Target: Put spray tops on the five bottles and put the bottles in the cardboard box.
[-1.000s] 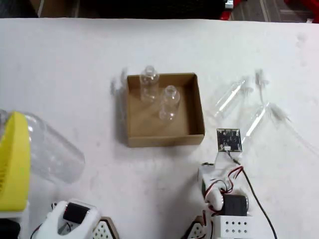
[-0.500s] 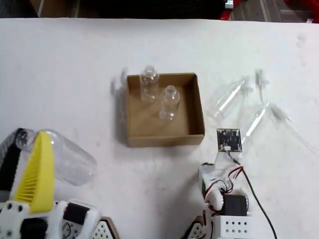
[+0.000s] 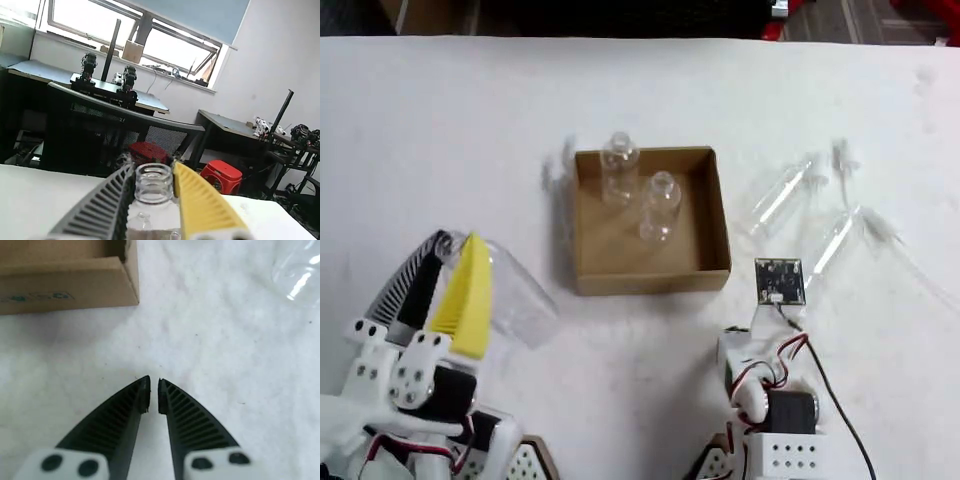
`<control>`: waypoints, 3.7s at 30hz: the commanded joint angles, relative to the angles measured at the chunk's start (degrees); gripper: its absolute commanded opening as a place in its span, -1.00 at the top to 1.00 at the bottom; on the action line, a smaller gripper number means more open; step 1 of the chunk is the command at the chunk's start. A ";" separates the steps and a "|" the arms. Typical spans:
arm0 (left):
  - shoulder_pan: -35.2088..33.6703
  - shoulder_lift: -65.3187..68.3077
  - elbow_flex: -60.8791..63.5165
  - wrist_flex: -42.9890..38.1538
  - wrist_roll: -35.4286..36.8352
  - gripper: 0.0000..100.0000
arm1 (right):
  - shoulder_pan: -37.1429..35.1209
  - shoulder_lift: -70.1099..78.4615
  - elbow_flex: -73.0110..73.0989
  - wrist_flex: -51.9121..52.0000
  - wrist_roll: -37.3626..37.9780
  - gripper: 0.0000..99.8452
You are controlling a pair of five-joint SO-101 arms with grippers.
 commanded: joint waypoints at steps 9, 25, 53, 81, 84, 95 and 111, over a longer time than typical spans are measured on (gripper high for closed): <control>0.31 -0.31 0.35 1.14 -9.23 0.95 | 0.57 -0.13 0.53 0.57 -0.35 0.97; 0.48 0.04 43.25 -59.43 -8.97 0.95 | 0.57 -0.13 0.53 0.57 -0.35 0.97; 13.41 45.58 36.75 -85.01 -13.80 0.95 | 0.57 -0.13 0.53 0.57 -0.35 0.97; 13.76 52.97 45.01 -87.47 -13.80 0.95 | 0.57 -0.13 0.53 0.57 -0.35 0.97; 13.58 53.23 42.81 -90.81 -13.80 0.95 | 0.57 -0.13 0.53 0.57 -0.35 0.97; 11.47 53.41 40.09 -91.78 -13.89 0.95 | 0.57 -0.13 0.53 0.57 -0.35 0.97; 10.59 54.20 37.98 -91.78 -13.89 0.95 | 0.57 -0.13 0.53 0.57 -0.35 0.97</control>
